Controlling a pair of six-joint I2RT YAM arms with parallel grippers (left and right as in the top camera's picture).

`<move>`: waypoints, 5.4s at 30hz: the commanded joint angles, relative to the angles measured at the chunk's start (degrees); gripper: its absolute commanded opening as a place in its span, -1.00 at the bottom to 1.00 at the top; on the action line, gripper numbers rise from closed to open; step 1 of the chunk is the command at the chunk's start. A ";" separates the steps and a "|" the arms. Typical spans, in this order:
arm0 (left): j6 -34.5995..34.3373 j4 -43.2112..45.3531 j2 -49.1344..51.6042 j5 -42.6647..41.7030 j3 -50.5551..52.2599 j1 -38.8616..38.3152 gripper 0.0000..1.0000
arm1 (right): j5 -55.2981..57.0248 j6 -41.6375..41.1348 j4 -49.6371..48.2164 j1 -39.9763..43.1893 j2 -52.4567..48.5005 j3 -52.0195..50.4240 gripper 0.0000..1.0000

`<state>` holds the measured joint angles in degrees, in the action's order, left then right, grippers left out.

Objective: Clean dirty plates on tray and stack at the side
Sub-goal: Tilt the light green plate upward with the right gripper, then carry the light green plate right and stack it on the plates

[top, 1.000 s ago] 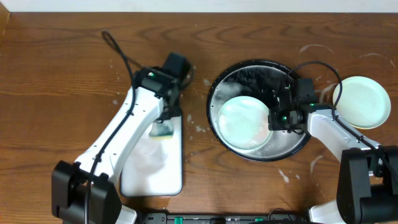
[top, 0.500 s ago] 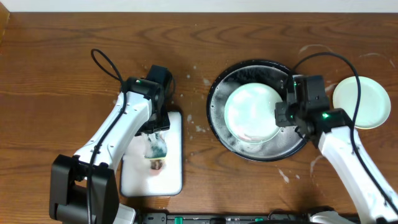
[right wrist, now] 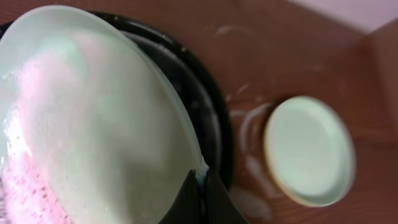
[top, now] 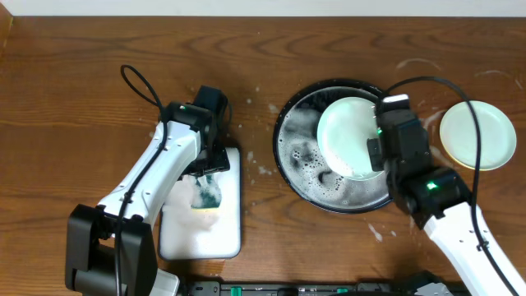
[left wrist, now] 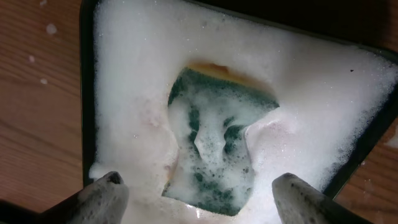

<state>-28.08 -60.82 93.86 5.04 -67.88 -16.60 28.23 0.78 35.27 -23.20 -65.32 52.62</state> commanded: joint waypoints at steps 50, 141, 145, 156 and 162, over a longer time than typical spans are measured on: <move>0.42 -0.11 -0.26 0.31 0.07 0.20 0.62 | 35.65 26.29 -8.07 -22.64 0.48 0.90 -0.98; 0.39 -0.11 -0.26 0.31 0.07 0.20 0.63 | 32.35 18.97 -10.21 -18.40 -2.21 0.90 -0.98; 0.42 -0.11 -0.26 0.31 0.07 0.20 0.63 | 32.35 18.99 -10.23 -18.40 -2.21 0.90 -0.98; 0.39 -0.11 -0.26 0.31 0.07 0.20 0.63 | 32.33 18.91 -10.25 -18.40 -2.21 0.90 -0.98; 0.39 -0.11 -0.26 0.31 0.07 0.20 0.63 | 32.24 12.44 -9.94 -15.04 -2.47 0.87 -0.98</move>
<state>-28.08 -60.82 93.86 5.04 -67.88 -16.60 59.79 18.76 25.15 -41.19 -67.35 52.69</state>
